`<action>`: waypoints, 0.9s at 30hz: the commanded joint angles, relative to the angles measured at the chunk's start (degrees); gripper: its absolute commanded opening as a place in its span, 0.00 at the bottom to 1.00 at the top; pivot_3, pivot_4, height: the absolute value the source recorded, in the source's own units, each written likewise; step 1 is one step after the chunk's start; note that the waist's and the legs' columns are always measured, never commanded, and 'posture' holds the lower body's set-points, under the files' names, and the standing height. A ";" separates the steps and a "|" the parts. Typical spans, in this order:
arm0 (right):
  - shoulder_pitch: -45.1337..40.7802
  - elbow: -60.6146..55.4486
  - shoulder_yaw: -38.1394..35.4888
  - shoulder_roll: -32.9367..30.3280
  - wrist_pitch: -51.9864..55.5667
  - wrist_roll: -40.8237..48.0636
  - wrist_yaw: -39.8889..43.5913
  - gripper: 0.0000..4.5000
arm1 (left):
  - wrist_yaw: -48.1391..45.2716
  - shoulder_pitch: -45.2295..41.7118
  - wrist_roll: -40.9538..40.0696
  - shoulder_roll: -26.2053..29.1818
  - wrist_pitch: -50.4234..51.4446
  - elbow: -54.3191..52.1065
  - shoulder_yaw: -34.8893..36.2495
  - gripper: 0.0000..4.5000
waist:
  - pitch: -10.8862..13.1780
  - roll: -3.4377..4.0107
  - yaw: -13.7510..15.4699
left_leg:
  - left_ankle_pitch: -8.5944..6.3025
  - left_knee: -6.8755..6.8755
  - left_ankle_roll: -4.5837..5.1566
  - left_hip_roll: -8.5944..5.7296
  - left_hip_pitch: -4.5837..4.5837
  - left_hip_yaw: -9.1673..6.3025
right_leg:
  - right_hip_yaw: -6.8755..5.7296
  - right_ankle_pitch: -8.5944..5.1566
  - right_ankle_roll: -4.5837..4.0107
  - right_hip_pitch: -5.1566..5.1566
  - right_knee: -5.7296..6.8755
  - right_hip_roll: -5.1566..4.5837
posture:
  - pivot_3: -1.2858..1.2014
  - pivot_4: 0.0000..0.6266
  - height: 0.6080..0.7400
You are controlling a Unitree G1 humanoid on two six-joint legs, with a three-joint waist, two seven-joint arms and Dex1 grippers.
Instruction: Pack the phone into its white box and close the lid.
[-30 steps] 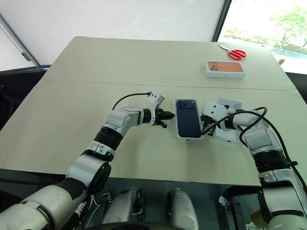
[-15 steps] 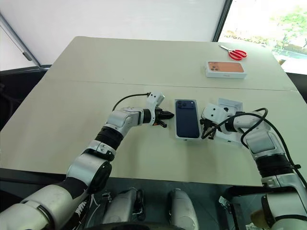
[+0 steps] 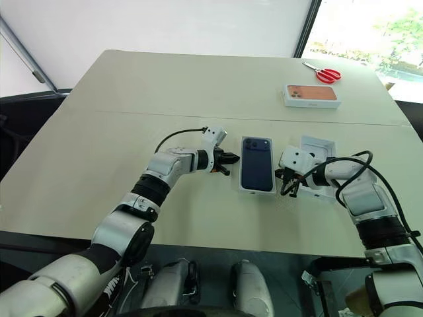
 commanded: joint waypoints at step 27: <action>5.06 1.35 -4.27 -8.23 -1.61 2.45 1.82 0.00 | -4.49 9.35 -7.51 14.14 7.90 -27.99 6.28 0.00 | -0.01 0.03 0.03 | 0.01 0.05 -0.07 0.01 0.01 -0.03 | 0.00 -0.01 -0.03 0.05 -0.02 -0.05 | 0.52 0.24 1.00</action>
